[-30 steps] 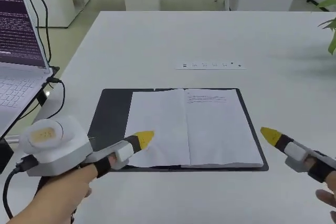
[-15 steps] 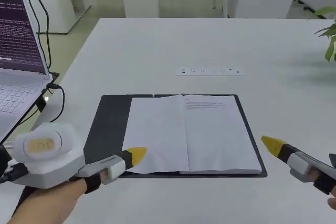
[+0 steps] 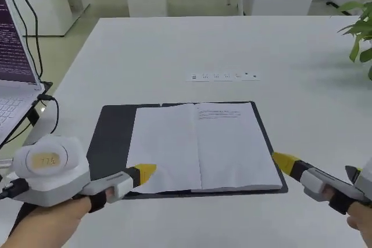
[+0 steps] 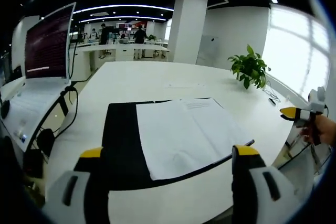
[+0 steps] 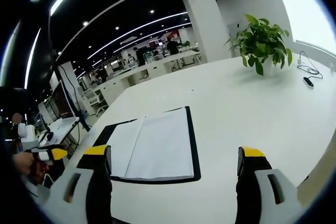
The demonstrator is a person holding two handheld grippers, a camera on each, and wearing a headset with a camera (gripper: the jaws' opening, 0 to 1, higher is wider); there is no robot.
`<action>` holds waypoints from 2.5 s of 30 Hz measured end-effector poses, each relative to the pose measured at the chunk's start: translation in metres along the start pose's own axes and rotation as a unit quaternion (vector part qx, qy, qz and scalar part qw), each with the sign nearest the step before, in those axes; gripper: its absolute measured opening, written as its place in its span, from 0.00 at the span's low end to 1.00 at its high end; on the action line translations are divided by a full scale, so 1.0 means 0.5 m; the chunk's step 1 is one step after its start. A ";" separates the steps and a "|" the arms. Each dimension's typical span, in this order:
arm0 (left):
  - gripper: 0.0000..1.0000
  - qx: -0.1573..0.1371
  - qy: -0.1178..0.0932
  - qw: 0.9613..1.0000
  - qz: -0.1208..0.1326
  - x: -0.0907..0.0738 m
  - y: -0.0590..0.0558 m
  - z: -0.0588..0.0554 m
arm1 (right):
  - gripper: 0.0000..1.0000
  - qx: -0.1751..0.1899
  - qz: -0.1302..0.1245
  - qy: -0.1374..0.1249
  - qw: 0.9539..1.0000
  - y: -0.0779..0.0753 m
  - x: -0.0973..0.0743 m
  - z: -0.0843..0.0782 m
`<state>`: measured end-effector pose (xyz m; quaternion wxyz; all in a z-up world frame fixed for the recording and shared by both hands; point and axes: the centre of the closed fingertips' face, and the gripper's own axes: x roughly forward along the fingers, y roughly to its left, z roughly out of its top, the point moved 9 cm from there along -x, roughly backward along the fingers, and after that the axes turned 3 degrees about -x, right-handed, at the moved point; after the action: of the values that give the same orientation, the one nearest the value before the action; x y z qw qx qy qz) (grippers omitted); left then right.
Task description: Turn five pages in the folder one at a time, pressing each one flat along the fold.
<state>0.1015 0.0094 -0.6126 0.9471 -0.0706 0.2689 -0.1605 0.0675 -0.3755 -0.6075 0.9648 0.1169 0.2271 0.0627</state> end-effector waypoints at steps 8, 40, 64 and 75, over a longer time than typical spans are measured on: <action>0.99 0.036 0.029 0.997 -0.054 0.107 -0.081 -0.006 | 0.99 0.011 0.000 0.004 1.000 -0.003 0.000 -0.015; 0.72 0.126 0.080 0.978 -0.143 0.391 -0.350 -0.106 | 0.96 0.029 0.001 0.010 1.000 -0.021 0.012 -0.039; 0.60 0.162 0.033 0.978 -0.123 0.403 -0.359 -0.155 | 0.95 0.038 0.011 0.033 0.999 -0.040 0.049 -0.054; 0.49 0.164 0.011 0.977 -0.135 0.403 -0.348 -0.161 | 0.94 0.037 0.022 0.043 0.998 -0.035 0.065 -0.057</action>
<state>0.1746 -0.2267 -0.7404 0.9123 0.0521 0.2373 -0.3297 0.0846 -0.3809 -0.6505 0.9475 0.1544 0.2682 0.0803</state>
